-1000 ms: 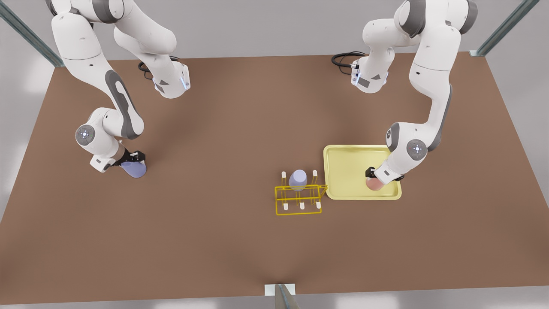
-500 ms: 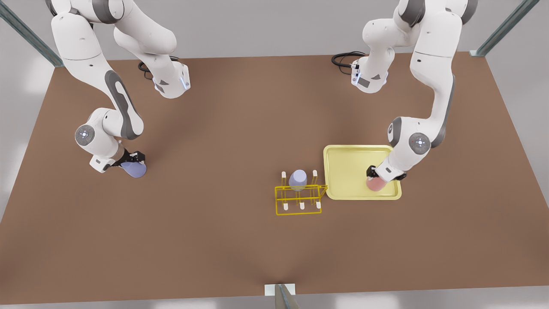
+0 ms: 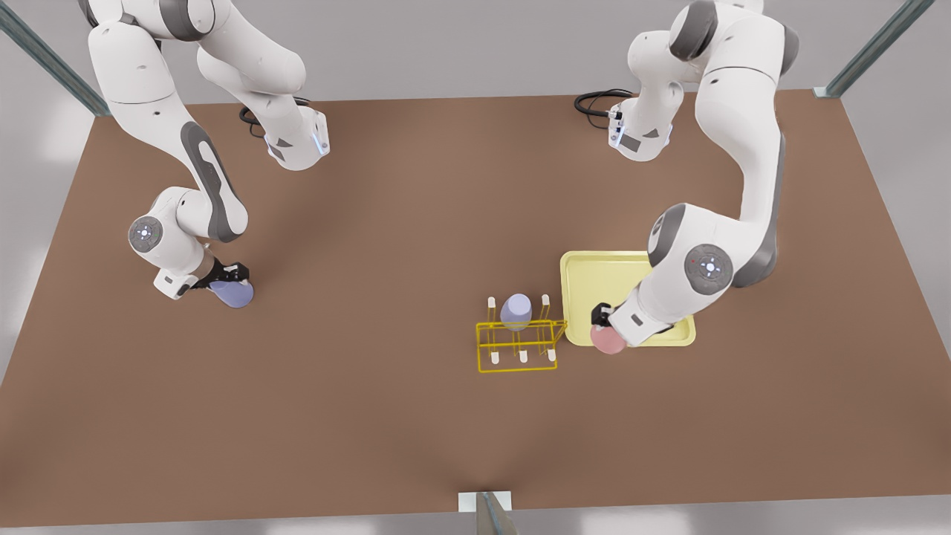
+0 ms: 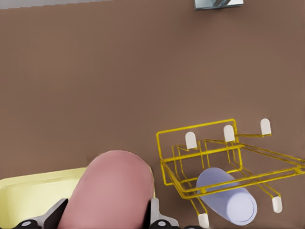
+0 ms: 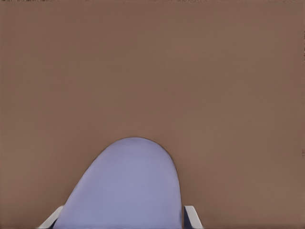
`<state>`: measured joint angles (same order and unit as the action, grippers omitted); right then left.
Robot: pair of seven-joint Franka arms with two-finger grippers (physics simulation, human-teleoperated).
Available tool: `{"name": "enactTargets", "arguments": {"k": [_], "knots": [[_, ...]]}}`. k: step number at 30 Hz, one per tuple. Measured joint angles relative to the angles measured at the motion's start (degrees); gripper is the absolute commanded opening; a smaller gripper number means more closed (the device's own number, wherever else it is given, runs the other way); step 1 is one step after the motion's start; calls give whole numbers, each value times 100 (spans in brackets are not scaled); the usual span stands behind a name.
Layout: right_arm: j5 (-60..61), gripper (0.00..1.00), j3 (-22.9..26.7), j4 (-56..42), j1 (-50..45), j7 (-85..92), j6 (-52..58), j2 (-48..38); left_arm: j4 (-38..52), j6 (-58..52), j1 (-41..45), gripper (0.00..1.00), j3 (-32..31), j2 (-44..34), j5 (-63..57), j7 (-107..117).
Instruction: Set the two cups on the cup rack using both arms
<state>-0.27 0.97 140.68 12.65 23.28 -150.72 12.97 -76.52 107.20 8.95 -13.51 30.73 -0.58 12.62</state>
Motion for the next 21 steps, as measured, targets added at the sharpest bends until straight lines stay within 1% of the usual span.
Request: {"name": "enactTargets", "arguments": {"k": [5,9,14,21], "knots": [[-2,86,-8,-37,0,12,41,-30,1106,-517,350,84,18,722,-4,508],[-3,86,-9,-94,0,22,128,-71,1661,-607,506,84,24,1129,2,850],[-11,86,-68,-206,-78,31,415,-424,1738,-492,706,84,4,1318,25,1218],[-26,86,-103,-757,-945,34,912,-623,1701,-96,846,84,26,1671,-9,1663]]}}
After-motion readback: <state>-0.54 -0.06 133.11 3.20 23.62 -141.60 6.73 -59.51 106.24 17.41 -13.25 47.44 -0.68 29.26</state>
